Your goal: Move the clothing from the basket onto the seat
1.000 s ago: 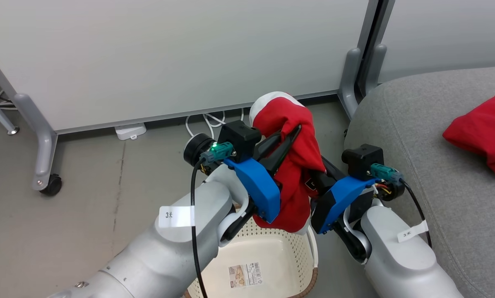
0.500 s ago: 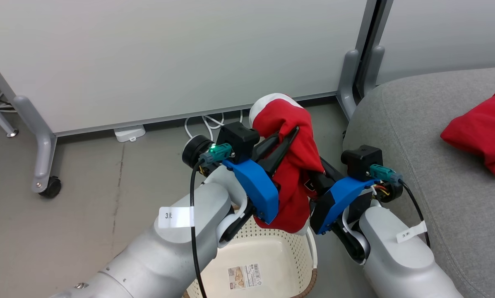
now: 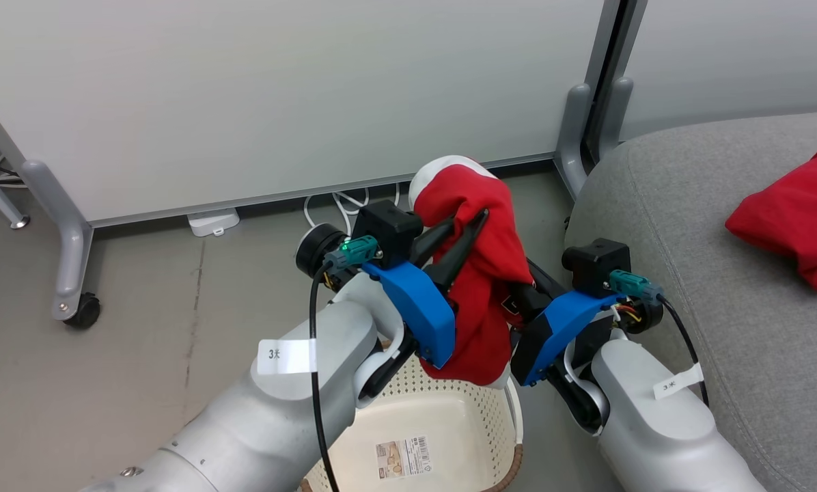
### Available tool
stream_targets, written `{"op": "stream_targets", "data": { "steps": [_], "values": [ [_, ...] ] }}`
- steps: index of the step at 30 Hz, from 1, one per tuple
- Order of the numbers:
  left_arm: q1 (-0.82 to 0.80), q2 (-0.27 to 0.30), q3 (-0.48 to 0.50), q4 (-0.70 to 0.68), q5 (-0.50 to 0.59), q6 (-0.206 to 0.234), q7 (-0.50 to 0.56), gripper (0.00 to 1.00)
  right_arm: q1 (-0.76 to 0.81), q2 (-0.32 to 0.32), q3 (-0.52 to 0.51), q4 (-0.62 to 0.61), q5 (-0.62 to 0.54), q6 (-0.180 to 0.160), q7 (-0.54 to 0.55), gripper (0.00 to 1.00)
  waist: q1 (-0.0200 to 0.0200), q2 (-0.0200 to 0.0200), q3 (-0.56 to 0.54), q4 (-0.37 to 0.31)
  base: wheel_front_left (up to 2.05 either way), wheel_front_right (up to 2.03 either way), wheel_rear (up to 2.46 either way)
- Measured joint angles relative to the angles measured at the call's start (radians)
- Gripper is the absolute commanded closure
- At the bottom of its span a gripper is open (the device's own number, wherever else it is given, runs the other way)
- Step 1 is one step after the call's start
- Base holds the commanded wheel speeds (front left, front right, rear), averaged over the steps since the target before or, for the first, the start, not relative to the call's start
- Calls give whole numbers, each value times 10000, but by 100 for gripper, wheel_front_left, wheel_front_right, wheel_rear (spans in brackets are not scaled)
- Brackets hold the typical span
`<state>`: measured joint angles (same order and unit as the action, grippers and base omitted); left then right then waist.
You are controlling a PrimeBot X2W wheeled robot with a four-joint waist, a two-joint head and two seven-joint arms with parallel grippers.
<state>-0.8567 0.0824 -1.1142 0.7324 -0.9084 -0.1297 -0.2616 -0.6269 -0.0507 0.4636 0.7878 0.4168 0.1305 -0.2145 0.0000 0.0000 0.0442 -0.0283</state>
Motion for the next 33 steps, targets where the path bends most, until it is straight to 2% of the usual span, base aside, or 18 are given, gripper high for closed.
{"op": "stream_targets", "data": {
  "steps": [1,10,14,25,33],
  "values": [
    [0,6,10,-21,2,0,0,0,0,0,8,19,2,0,-25,100,0,0,3,-1,0,0,0],
    [26,36,130,-94,109,0,-2,0,-9,0,69,125,73,0,-46,100,0,0,48,-9,0,0,0],
    [220,132,510,-291,359,0,-4,0,-31,0,58,138,84,0,-84,100,0,0,47,-20,0,0,0],
    [2637,1009,2941,-2491,2397,0,-13,0,-59,-8,-230,-19,31,2,-174,100,0,0,187,-33,0,0,0],
    [4712,1409,4571,-3668,3549,0,-15,0,-12,-71,-477,-244,-35,0,-184,100,0,0,252,-17,0,0,0]
  ]
}}
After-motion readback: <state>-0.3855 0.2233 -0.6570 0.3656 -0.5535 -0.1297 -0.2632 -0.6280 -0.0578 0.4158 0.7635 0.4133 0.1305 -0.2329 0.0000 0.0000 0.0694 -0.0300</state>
